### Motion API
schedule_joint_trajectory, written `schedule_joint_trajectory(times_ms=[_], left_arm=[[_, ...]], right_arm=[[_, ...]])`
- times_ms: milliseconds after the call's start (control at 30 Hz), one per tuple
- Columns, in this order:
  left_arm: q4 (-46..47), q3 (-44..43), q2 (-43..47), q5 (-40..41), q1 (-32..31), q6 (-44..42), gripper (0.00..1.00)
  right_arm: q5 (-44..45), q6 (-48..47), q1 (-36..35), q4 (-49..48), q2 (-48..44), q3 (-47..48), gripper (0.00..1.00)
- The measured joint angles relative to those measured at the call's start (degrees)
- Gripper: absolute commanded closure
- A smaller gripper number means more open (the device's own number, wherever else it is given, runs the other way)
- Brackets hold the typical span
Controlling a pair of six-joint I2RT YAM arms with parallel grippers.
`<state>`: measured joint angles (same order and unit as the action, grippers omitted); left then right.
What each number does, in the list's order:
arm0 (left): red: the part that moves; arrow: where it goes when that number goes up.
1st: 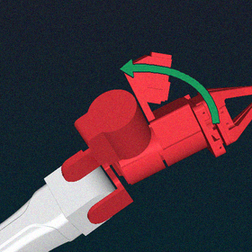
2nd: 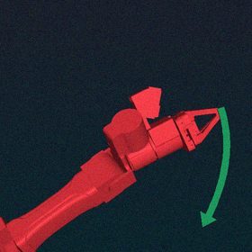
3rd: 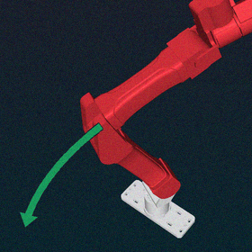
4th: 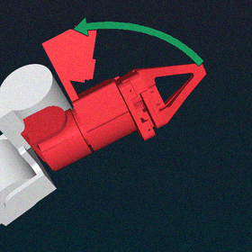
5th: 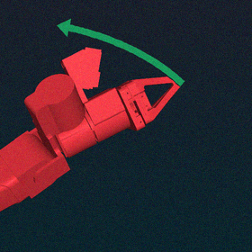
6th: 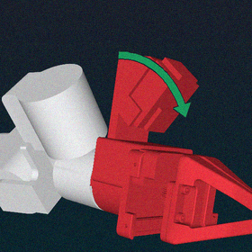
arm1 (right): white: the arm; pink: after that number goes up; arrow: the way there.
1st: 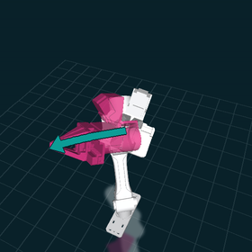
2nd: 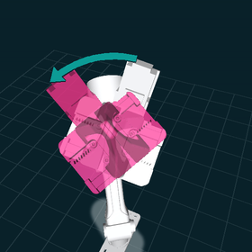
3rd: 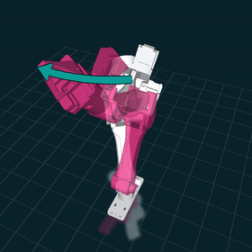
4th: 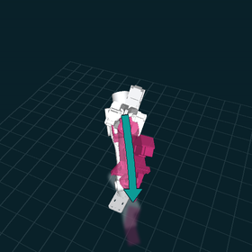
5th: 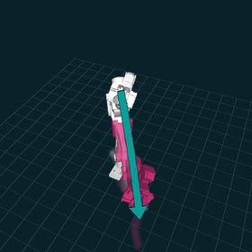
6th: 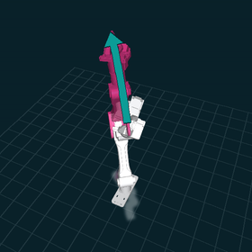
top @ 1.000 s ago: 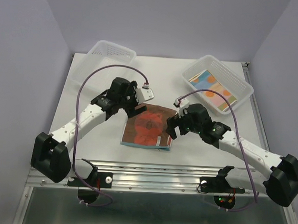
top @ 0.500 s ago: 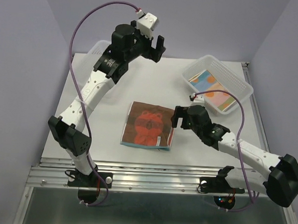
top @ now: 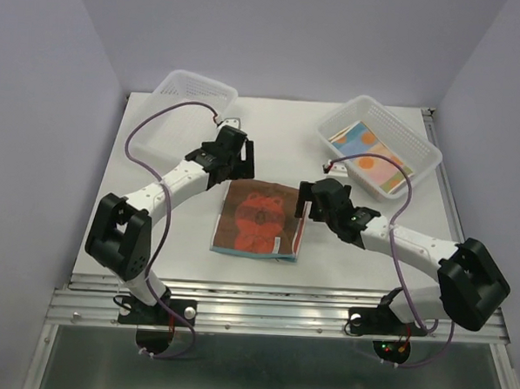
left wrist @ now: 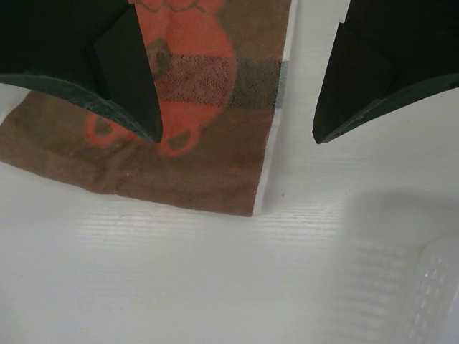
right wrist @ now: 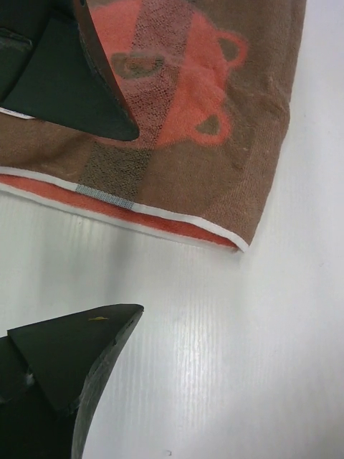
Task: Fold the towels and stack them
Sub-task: Fold the towel
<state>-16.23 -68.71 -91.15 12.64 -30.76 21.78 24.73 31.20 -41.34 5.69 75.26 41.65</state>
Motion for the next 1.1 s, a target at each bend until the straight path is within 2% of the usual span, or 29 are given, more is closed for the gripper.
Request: schedule_joint_trajectory(times_ms=[200,300,533,600,833,933,967,1100], left_arm=[[0.33,-1.95,-4.76,6.05,0.87,3.54,0.12],[1.49,-2.58,-9.38,6.21,1.90,4.07,0.16],[2.25,-2.58,-14.16,4.22,4.74,4.13,0.22],[3.39,-2.58,-14.16,3.87,5.33,4.07,0.26],[6.40,-2.71,-15.85,2.01,6.80,3.28,0.38],[7.43,-2.69,-17.18,0.13,7.39,2.93,0.41],[7.67,-2.69,-17.46,-0.46,7.58,2.75,0.42],[8.66,-2.69,-17.94,-1.53,7.80,2.49,0.48]], right_arm=[[-2.25,-1.84,1.97,-0.55,7.02,4.26,0.04],[-3.28,-2.99,3.67,-0.63,10.14,6.47,0.09],[-7.67,-5.79,7.28,-0.90,16.11,9.31,0.13],[-9.09,-6.40,8.15,-0.98,18.12,10.25,0.21],[-12.74,-7.43,12.07,-1.51,23.52,12.98,0.32],[-14.05,-8.00,13.66,-1.99,24.48,13.25,0.43],[-14.60,-8.52,14.08,-2.38,24.72,13.29,0.51],[-17.27,-9.90,14.69,-3.63,25.94,14.05,0.59]])
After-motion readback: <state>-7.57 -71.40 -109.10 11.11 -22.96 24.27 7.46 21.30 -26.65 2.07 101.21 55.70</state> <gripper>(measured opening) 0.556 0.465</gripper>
